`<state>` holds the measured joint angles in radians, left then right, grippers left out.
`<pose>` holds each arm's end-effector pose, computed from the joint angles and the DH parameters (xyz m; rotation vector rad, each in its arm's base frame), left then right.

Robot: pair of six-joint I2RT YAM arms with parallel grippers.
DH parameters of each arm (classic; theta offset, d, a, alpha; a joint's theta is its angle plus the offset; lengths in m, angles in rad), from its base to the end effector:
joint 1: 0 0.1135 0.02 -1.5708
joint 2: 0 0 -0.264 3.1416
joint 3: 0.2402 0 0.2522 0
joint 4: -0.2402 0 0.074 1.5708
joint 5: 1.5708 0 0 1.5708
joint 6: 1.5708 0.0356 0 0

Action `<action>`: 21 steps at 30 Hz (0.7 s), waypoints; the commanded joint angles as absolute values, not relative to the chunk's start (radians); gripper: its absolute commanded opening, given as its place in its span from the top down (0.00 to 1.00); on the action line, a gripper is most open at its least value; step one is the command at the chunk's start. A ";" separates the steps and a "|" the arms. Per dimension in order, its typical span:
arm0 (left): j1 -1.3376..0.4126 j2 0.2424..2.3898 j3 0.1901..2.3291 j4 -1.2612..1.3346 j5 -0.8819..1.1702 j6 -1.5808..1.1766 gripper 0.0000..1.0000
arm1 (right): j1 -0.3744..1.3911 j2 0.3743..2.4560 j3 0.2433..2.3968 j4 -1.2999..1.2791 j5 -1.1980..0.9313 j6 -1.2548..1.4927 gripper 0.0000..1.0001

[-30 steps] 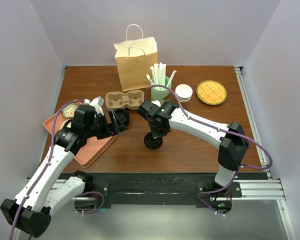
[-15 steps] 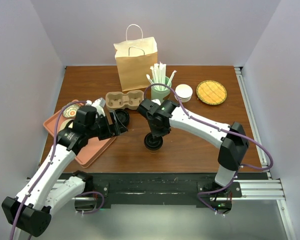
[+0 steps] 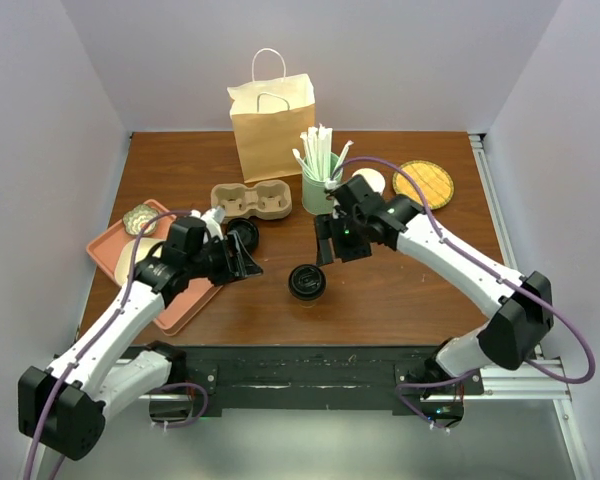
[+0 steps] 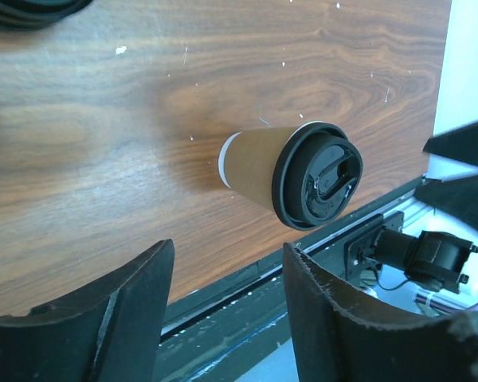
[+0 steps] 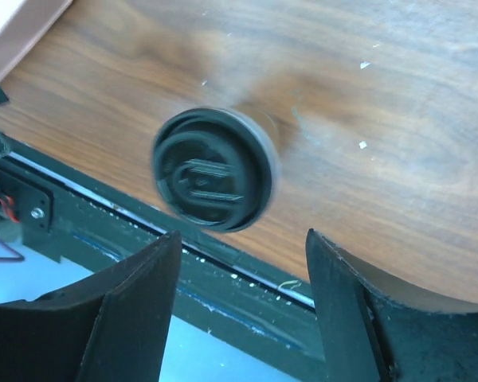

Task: Pack the takeout coffee

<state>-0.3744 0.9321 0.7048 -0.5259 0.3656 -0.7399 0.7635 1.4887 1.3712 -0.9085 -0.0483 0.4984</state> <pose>0.1750 -0.0824 0.2554 -0.2538 2.4597 -0.9514 0.2195 0.2124 0.3138 -0.3730 2.6605 0.4951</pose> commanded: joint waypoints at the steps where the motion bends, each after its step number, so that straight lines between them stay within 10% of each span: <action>1: -0.402 0.974 0.699 -0.397 0.417 -0.775 0.41 | 0.667 1.450 1.295 -0.789 -0.292 0.381 0.32; 21: -0.591 1.259 0.762 -0.239 0.307 -0.828 0.50 | 0.584 1.603 1.239 -0.704 -0.531 0.204 0.34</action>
